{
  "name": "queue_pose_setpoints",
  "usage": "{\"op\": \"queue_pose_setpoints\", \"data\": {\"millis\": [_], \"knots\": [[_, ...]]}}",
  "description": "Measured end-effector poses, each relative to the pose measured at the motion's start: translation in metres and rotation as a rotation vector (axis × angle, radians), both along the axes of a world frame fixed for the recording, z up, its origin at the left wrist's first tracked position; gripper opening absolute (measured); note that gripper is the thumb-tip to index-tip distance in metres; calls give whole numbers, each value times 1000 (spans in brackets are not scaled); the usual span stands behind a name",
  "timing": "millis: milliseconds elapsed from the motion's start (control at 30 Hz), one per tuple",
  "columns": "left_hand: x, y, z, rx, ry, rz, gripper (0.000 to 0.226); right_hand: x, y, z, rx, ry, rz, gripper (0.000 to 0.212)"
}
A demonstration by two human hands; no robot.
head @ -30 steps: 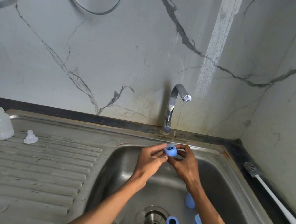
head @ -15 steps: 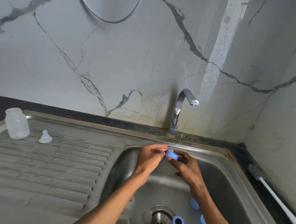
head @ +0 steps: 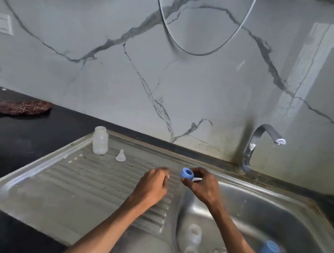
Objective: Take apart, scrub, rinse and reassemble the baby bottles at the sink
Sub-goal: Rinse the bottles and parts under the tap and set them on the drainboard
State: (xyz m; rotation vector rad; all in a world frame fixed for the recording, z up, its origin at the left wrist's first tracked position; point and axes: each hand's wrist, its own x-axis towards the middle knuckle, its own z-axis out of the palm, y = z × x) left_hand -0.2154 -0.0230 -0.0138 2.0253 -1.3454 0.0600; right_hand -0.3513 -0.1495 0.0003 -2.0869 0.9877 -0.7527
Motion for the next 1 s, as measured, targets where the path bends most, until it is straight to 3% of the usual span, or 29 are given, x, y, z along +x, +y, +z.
{"op": "queue_pose_setpoints", "data": {"millis": [200,500,667,833,1000], "knots": [[80,53,-6,50,-101,86,25,81,32,1,-41,54,89,36],[143,96,-13,135,-75,170,35,147,48,-11,-44,166,74,35],[148,94,-17,138,-64,155,30,150,44,-20,-67,222,68,41],[131,81,-18,129,-63,105,34,140,34,-17,-26,244,113,68],[89,51,-12,89,-86,13,31,74,8,-15,-30,214,68,47]]}}
